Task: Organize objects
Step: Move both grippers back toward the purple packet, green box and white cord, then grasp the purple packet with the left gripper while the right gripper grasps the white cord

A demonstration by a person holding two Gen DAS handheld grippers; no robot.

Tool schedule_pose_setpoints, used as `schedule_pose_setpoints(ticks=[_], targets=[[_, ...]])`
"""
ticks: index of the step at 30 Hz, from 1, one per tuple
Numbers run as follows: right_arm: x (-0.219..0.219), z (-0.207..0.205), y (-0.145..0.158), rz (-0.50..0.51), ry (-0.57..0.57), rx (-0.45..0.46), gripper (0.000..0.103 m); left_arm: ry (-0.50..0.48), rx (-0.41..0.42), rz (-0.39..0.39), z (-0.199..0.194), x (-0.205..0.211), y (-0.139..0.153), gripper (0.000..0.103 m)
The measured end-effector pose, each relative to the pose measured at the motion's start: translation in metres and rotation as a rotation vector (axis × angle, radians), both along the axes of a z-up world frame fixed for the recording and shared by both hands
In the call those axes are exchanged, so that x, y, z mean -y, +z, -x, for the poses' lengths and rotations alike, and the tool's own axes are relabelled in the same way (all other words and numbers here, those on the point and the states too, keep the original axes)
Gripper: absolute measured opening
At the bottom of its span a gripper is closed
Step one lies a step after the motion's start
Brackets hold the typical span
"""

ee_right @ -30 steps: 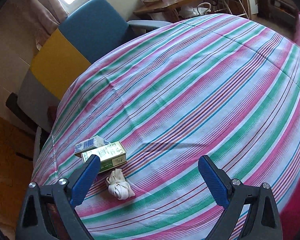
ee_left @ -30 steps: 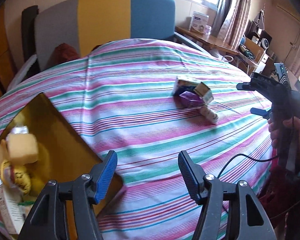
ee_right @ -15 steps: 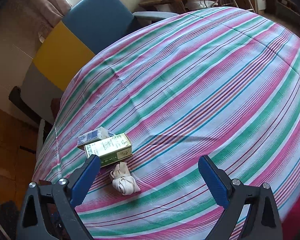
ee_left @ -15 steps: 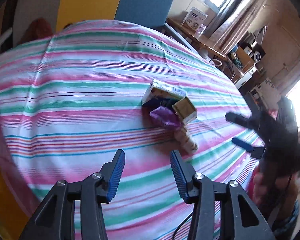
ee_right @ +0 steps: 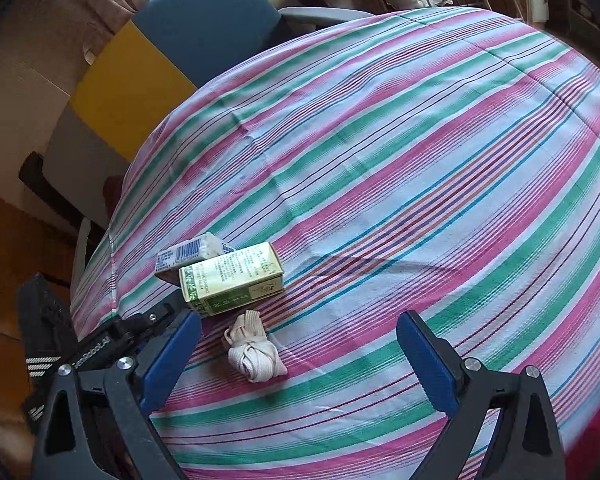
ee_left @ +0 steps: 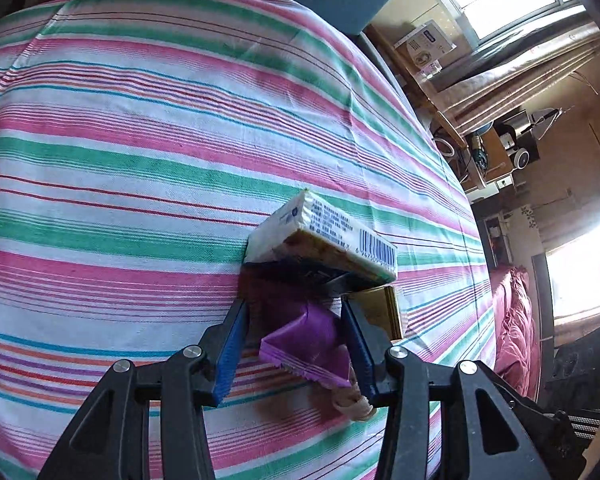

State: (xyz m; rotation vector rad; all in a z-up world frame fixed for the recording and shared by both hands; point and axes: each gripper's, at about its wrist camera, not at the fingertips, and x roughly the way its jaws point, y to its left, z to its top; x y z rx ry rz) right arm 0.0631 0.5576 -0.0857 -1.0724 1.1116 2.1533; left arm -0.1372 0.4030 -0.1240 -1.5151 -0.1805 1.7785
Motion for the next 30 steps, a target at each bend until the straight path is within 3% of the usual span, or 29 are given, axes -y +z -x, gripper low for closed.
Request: schedule_pose_setpoints(ticks=[1, 4, 14, 18, 23, 30], targets=[[0.000, 0.000, 0.000, -0.003, 0.002, 0.001, 0.099, -0.012, -0.011, -0.007, -0.003, 0.000, 0.001, 0.039], [0.000, 0.001, 0.000, -0.010, 0.002, 0.003, 0.099, -0.076, -0.098, 0.007, -0.021, 0.005, 0.012, 0.032], [-0.001, 0.002, 0.000, -0.032, 0.006, 0.023, 0.099, -0.223, -0.361, 0.092, -0.099, 0.070, 0.036, 0.028], [0.007, 0.008, -0.002, -0.049, 0.054, 0.049, 0.090, -0.274, -0.443, 0.104, -0.130, 0.083, 0.037, 0.027], [0.025, 0.025, -0.008, -0.095, 0.171, 0.113, 0.073, -0.279, -0.455, 0.112, -0.131, 0.082, 0.037, 0.027], [0.046, 0.045, -0.015, -0.152, 0.293, 0.155, 0.073, -0.262, -0.425, 0.093, -0.128, 0.088, 0.036, 0.027]])
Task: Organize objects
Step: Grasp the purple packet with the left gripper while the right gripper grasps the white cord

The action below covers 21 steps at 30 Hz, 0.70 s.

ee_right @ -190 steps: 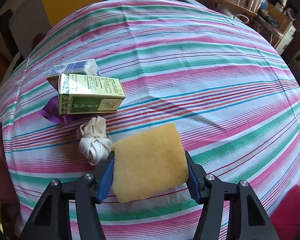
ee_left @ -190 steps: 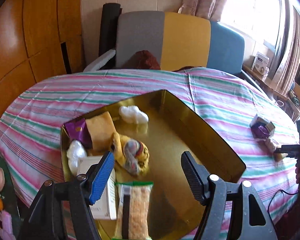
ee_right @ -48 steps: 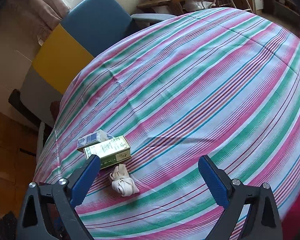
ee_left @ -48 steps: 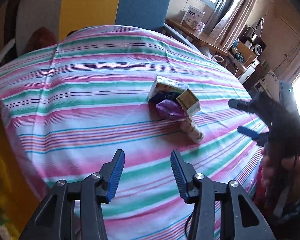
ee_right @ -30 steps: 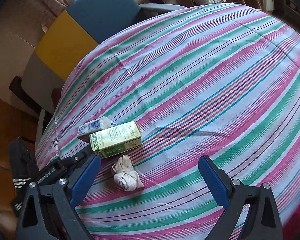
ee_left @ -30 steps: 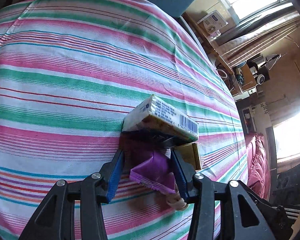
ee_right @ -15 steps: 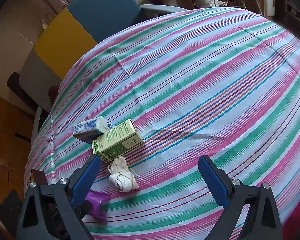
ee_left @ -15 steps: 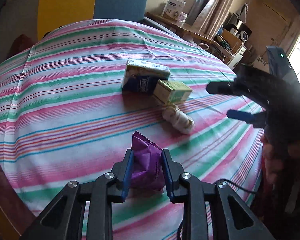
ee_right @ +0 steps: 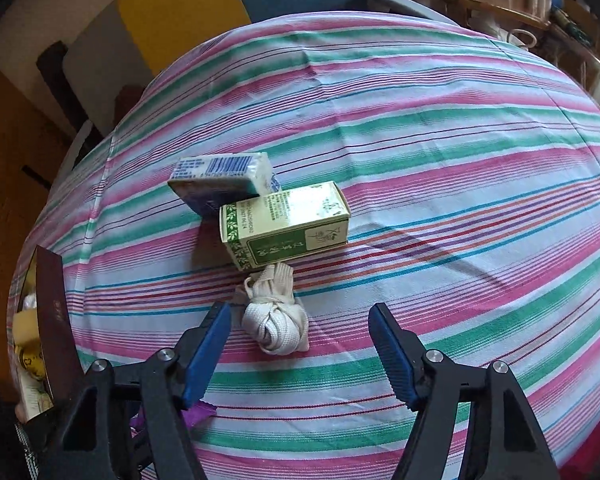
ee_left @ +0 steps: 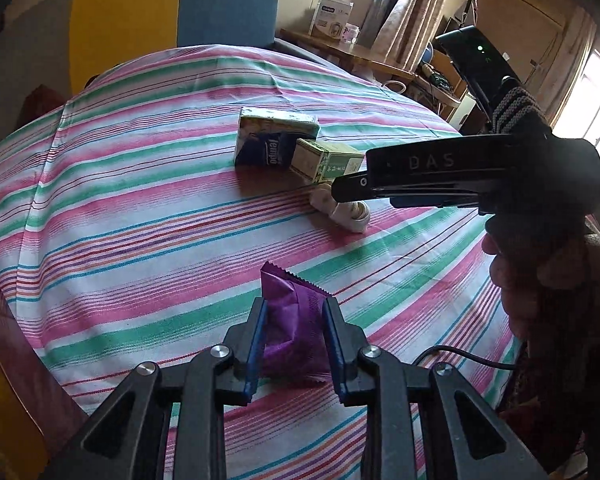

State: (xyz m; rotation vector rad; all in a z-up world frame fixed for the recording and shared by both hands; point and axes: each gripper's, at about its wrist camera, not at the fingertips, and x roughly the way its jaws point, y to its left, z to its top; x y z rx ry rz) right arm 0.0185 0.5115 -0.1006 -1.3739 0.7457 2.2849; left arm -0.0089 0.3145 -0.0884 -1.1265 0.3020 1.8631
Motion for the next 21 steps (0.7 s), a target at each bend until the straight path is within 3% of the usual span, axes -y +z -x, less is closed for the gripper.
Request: schedule_pose_setpoints(ticks=[7, 10, 12, 16, 21], targets=[[0.013, 0.013, -0.005, -0.105, 0.074, 0.034, 0.072, -0.025, -0.015, -0.020, -0.002, 0.001, 0.000, 0.030], [0.016, 0.022, -0.012, -0.144, 0.114, 0.070, 0.060, -0.018, 0.017, -0.024, 0.003, -0.001, -0.004, 0.034], [0.020, 0.026, -0.017, -0.155, 0.142, 0.101, 0.028, -0.017, 0.033, -0.027, 0.005, 0.001, -0.005, 0.033], [0.020, 0.025, -0.018, -0.160, 0.153, 0.108, 0.028, -0.032, 0.011, -0.018, -0.002, 0.006, -0.001, 0.030], [0.009, 0.020, -0.021, -0.086, 0.122, 0.089, 0.029, -0.001, 0.012, -0.022, -0.002, 0.016, -0.001, 0.030]])
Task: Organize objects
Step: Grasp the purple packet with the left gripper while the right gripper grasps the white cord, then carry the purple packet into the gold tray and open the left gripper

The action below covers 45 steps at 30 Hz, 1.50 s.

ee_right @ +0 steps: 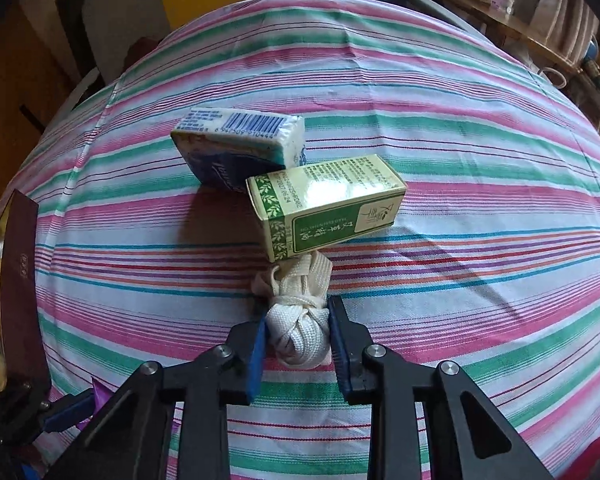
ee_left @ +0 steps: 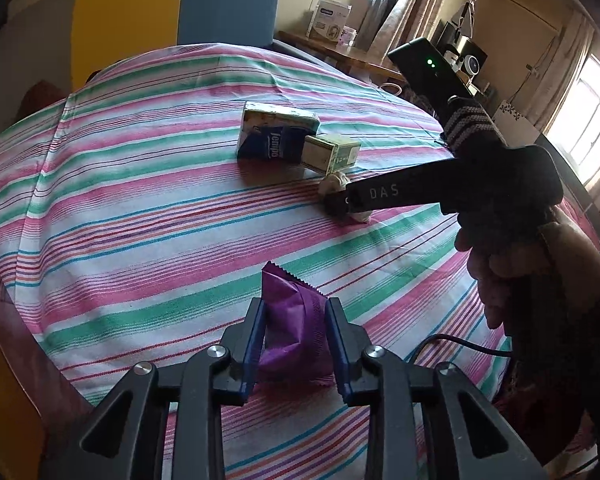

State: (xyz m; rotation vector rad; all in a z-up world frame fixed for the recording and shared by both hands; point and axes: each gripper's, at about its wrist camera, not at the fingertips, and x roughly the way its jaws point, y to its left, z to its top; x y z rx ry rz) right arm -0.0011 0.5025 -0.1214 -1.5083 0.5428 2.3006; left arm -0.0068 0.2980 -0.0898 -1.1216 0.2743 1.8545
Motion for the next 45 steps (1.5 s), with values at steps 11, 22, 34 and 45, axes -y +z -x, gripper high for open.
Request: schedule_pose_setpoints(ticks=[11, 22, 34, 45], targets=[[0.010, 0.000, -0.002, -0.052, 0.027, -0.003, 0.031, 0.030, -0.095, -0.011, -0.012, 0.015, 0.025, 0.015], [0.017, 0.003, -0.002, -0.101, 0.057, 0.014, 0.031, 0.048, -0.023, -0.020, -0.005, 0.021, 0.018, 0.029], [0.017, 0.006, -0.004, -0.103, 0.058, 0.013, 0.031, 0.055, 0.037, -0.003, -0.005, 0.032, 0.008, 0.041], [0.020, 0.005, -0.005, -0.106, 0.057, 0.015, 0.033, 0.011, -0.048, 0.103, -0.006, 0.007, 0.006, 0.042]])
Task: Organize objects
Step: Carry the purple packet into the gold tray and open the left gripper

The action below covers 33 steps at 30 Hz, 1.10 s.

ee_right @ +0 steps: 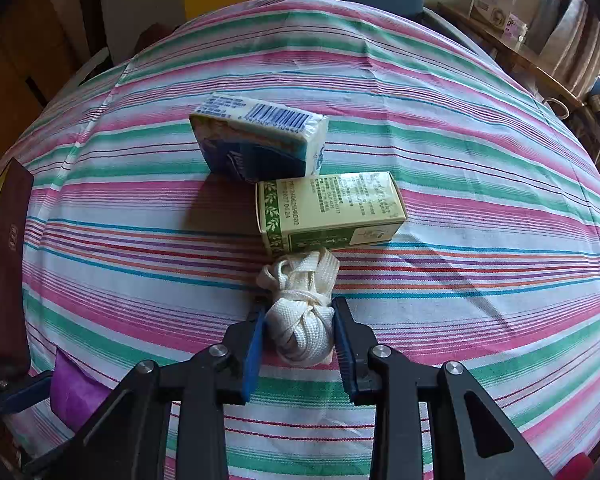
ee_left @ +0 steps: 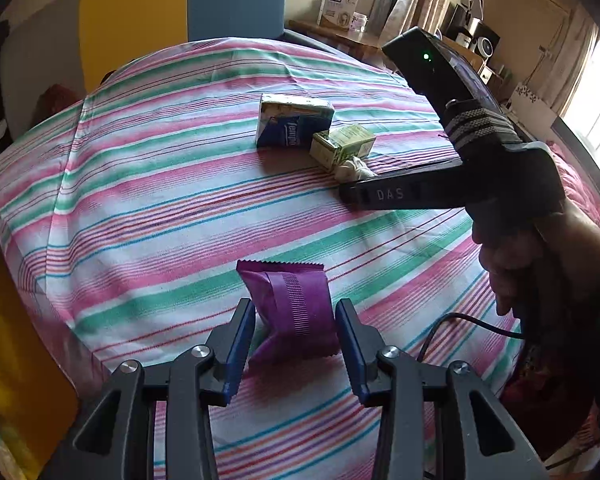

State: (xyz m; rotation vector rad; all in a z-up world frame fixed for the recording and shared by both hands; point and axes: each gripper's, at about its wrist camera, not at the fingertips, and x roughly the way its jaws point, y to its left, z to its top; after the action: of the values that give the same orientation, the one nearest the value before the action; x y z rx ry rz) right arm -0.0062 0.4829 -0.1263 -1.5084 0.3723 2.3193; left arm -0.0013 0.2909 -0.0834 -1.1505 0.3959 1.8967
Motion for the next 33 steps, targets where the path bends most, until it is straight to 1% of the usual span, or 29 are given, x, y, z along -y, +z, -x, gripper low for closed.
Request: schedule_pose_setpoints(ticks=[4, 11, 14, 17, 19, 20, 21, 22, 23, 27, 30, 33], targets=[[0.000, 0.000, 0.000, -0.003, 0.001, 0.001, 0.034, -0.006, -0.006, 0.018, 0.003, -0.007, -0.002, 0.042], [-0.001, 0.001, -0.001, -0.001, 0.008, 0.001, 0.041, -0.018, -0.005, 0.051, 0.005, -0.009, -0.002, 0.042], [0.001, 0.002, -0.001, 0.004, 0.010, 0.000, 0.044, -0.016, 0.032, 0.048, 0.011, -0.010, -0.004, 0.043], [0.002, 0.002, -0.001, 0.008, 0.014, 0.000, 0.049, 0.005, 0.100, 0.039, 0.021, -0.011, -0.008, 0.044], [0.002, 0.002, -0.001, 0.014, 0.017, -0.001, 0.053, 0.012, 0.136, 0.032, 0.025, -0.011, -0.009, 0.044], [0.003, 0.003, -0.001, 0.020, 0.021, -0.001, 0.058, 0.017, 0.151, 0.028, 0.027, -0.011, -0.009, 0.044], [0.004, 0.003, -0.001, 0.026, 0.026, 0.000, 0.065, 0.021, 0.159, 0.025, 0.028, -0.011, -0.009, 0.044], [0.005, 0.003, -0.001, 0.035, 0.032, 0.003, 0.069, 0.025, 0.165, 0.022, 0.029, -0.011, -0.008, 0.044], [0.006, 0.003, -0.002, 0.043, 0.038, 0.010, 0.076, 0.025, 0.165, 0.018, 0.029, -0.010, -0.006, 0.044], [0.004, 0.003, -0.001, 0.061, 0.027, 0.016, 0.077, 0.019, 0.142, 0.023, 0.029, -0.012, 0.000, 0.045], [-0.003, -0.003, 0.002, 0.081, -0.020, -0.002, 0.077, 0.010, 0.129, 0.019, 0.029, -0.013, 0.004, 0.058], [-0.012, -0.007, 0.004, 0.085, -0.061, -0.011, 0.076, 0.011, 0.107, 0.045, 0.032, -0.017, 0.001, 0.059]])
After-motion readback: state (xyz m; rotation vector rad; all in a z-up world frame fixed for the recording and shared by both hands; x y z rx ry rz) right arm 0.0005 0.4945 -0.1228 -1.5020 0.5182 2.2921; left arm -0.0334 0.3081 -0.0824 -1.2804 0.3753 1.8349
